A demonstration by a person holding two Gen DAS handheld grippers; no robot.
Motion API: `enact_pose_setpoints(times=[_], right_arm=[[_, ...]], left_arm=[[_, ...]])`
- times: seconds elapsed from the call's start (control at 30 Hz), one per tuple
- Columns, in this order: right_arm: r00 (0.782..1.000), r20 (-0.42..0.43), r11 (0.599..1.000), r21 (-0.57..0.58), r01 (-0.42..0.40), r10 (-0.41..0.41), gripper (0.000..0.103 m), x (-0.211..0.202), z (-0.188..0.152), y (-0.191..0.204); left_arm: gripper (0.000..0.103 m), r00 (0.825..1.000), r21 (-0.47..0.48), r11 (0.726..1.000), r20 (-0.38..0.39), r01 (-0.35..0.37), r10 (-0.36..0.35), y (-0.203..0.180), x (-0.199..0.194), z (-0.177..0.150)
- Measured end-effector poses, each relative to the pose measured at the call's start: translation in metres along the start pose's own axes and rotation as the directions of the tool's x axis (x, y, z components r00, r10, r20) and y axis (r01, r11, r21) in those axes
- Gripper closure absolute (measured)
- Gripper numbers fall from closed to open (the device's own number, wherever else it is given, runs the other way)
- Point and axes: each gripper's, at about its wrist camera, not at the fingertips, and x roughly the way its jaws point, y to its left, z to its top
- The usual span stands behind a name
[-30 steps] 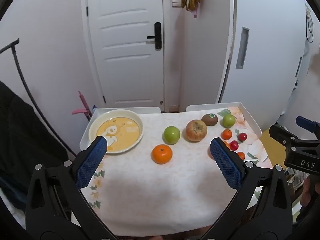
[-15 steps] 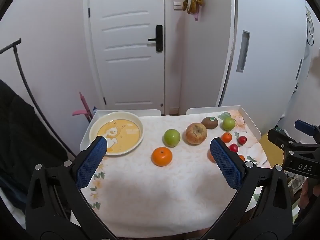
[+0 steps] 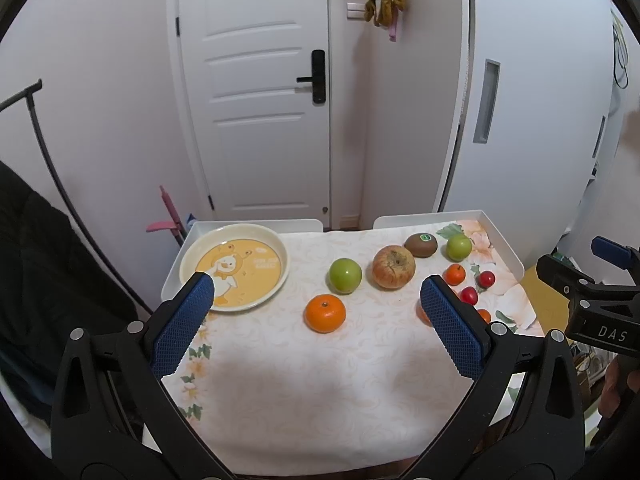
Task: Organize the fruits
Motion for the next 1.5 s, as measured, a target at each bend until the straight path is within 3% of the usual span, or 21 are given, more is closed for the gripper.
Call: enact_pose_setpoints(times=[1.5], right_arm=[[1.000, 0.003, 1.000, 0.000, -0.002, 0.002, 0.000, 0.0002, 0.0020, 0.0005]], left_arm=[[0.000, 1.000, 0.006, 1.000, 0.005, -0.004, 0.004, -0.0028, -0.0004, 0.0054]])
